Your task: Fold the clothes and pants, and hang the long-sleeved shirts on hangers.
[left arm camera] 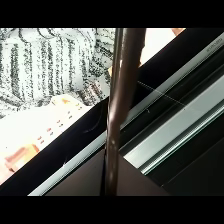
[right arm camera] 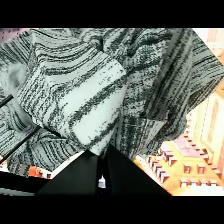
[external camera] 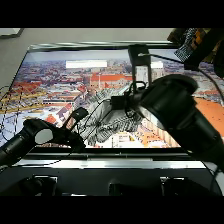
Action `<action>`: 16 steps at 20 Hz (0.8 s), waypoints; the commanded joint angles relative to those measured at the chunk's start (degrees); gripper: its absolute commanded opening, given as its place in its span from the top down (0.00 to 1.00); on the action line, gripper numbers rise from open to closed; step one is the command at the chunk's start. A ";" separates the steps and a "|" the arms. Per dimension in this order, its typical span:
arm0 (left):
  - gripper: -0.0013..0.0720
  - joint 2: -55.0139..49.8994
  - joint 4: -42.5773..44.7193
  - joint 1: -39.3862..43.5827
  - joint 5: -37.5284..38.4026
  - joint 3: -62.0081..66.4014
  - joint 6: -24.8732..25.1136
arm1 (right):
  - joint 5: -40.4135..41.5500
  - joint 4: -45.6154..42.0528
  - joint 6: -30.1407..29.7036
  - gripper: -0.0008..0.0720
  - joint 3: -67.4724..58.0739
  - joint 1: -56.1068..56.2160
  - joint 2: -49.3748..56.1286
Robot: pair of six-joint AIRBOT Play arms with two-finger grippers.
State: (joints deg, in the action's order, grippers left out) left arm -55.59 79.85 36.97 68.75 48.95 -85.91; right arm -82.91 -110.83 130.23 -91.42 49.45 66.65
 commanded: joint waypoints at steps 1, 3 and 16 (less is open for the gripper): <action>0.96 -0.09 -0.04 0.17 -0.04 0.33 -0.70 | -3.15 -1.05 1.16 0.95 -0.04 0.11 -2.60; 0.96 -0.07 -0.20 0.79 -0.31 0.33 -0.70 | -1.88 -0.61 2.54 0.95 -0.02 0.09 -1.92; 0.96 -0.11 -0.13 4.31 -7.41 0.33 -3.04 | 10.97 9.84 4.57 0.95 -0.04 0.09 4.48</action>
State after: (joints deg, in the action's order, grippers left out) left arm -55.66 79.68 41.15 63.05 49.21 -88.68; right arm -73.65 -102.21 134.72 -91.42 49.50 70.76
